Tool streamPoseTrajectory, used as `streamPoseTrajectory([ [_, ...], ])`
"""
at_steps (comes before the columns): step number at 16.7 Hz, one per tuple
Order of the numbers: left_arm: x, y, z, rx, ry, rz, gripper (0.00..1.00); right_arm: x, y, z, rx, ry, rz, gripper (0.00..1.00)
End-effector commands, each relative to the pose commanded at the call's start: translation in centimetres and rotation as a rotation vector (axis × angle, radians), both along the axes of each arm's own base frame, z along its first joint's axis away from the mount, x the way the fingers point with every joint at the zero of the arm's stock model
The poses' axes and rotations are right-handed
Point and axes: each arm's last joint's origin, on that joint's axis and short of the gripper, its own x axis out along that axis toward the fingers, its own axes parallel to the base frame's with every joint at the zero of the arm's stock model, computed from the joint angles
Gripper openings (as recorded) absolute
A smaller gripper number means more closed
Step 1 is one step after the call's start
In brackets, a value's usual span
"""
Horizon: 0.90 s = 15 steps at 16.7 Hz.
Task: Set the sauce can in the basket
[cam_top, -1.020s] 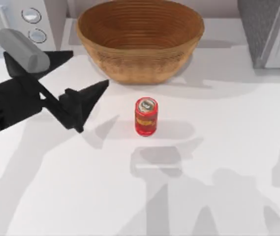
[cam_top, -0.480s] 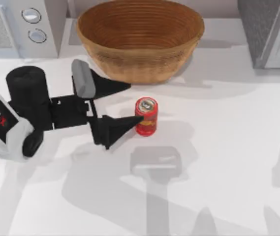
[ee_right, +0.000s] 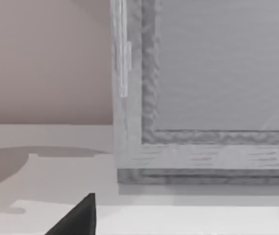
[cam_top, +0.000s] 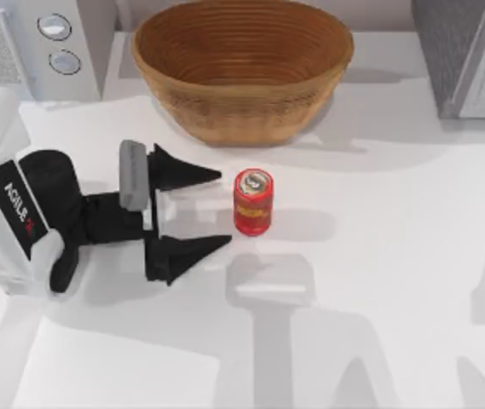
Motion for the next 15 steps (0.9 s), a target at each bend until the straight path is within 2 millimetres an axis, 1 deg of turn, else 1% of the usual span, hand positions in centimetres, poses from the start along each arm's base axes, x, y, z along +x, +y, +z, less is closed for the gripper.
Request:
streamPoseTrajectory([
  [5,0.1,0.1,-0.1,-0.002,-0.010,-0.003,1.00,0.0,0.0,0.0,0.000,0.000,0.000,1.00],
  [8,0.1,-0.6,0.0,-0.002,-0.009,-0.004,1.00,0.0,0.0,0.0,0.000,0.000,0.000,1.00],
  [10,0.5,-2.1,0.0,-0.002,-0.010,-0.002,1.00,0.0,0.0,0.0,0.000,0.000,0.000,1.00],
  [14,0.9,-6.0,-0.1,-0.002,-0.010,-0.003,1.00,0.0,0.0,0.0,0.000,0.000,0.000,1.00],
  [15,0.9,-6.6,-0.1,-0.002,-0.010,-0.003,1.00,0.0,0.0,0.0,0.000,0.000,0.000,1.00],
])
